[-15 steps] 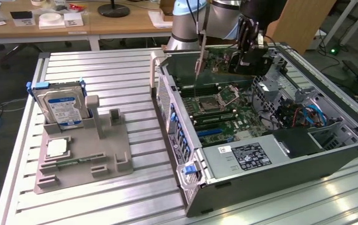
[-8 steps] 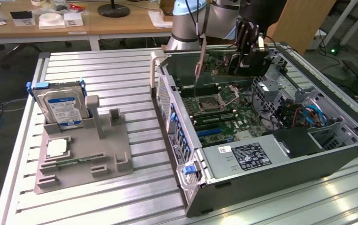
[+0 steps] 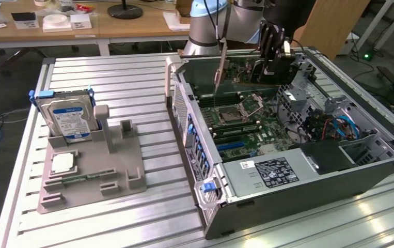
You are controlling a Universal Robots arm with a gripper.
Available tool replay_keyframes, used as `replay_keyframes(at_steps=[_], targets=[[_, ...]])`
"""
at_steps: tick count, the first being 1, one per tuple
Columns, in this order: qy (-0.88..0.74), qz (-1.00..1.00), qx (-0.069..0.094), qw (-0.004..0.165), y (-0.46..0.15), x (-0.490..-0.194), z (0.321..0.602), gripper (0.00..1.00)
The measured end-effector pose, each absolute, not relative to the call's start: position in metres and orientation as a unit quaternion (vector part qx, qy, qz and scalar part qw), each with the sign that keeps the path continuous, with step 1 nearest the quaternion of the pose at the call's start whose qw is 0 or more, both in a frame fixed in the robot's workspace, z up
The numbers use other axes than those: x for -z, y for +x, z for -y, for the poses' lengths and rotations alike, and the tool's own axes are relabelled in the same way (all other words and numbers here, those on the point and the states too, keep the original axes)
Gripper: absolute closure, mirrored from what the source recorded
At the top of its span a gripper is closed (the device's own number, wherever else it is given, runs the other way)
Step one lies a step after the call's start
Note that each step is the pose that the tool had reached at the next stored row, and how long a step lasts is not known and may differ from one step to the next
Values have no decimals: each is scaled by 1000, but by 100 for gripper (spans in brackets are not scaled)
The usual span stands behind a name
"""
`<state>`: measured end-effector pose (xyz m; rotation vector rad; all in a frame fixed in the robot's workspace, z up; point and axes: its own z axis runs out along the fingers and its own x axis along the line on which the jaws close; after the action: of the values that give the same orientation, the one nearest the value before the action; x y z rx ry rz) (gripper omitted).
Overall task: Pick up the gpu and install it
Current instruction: 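Insert the gpu into the slot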
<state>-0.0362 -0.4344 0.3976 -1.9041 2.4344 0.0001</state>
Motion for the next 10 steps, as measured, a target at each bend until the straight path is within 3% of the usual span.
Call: replay_keyframes(at_steps=[10], targets=[[-620,-784,0,26,-36,-397,434,72]])
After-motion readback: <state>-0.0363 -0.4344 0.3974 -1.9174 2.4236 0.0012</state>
